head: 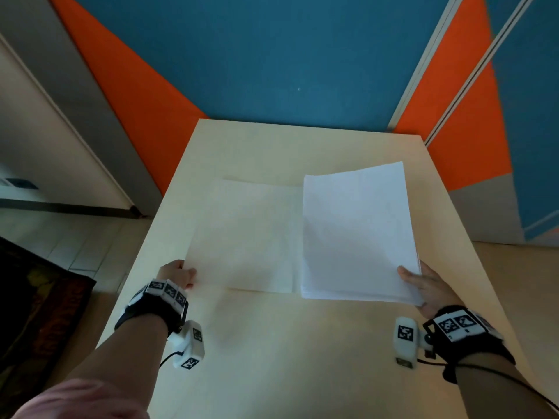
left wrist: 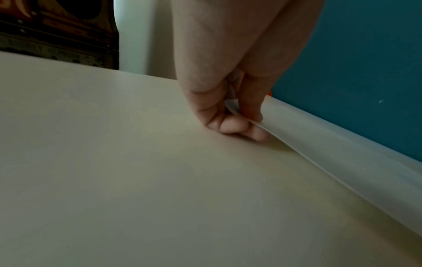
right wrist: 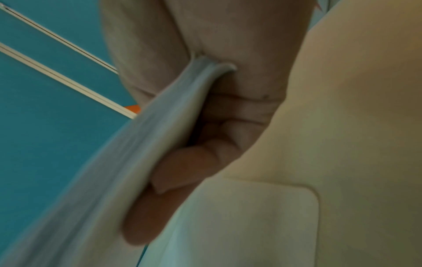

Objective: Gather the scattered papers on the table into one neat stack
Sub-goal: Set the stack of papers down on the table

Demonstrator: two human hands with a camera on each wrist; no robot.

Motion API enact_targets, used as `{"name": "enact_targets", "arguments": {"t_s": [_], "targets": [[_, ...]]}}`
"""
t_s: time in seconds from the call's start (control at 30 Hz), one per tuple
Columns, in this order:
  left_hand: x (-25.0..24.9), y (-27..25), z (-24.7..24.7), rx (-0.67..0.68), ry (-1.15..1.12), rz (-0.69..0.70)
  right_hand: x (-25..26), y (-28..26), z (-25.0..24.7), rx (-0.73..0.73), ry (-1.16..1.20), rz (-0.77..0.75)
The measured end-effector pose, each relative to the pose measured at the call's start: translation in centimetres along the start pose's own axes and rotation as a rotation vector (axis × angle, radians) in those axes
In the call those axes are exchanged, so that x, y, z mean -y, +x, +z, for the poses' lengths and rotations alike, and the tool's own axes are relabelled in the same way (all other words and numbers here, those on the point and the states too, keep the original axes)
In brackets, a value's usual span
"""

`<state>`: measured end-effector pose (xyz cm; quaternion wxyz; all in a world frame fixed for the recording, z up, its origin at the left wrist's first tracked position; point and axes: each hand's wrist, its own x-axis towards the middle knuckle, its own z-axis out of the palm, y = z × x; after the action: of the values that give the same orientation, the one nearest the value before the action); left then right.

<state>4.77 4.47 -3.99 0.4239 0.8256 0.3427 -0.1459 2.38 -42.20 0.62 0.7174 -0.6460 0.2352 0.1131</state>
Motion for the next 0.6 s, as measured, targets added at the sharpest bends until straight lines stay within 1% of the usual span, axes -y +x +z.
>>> {"name": "enact_targets", "arguments": {"t_s": [0.03,0.13,0.2,0.37,0.5,0.6], "targets": [[0.6,-0.6,-0.1,-0.008,-0.017,-0.008,-0.4,-0.4,-0.7,-0.015,0.000,0.026],[1.7,-2.0,-0.3,-0.035,-0.060,-0.026,-1.2,-1.0,-1.5,0.004,-0.029,0.055],[1.7,-2.7,0.0,-0.057,-0.072,-0.028,-1.5,-0.6,-1.6,0.022,-0.044,0.050],[1.5,-2.8,0.5,-0.114,-0.082,-0.034,-0.8,0.6,0.3,0.066,-0.003,0.043],[1.5,-2.6,0.6,-0.141,-0.093,-0.058,-0.4,1.9,1.3,0.097,-0.040,0.064],[1.1,-2.5,0.6,-0.141,-0.088,-0.071,-0.4,2.9,1.6,0.080,-0.077,0.081]]}}
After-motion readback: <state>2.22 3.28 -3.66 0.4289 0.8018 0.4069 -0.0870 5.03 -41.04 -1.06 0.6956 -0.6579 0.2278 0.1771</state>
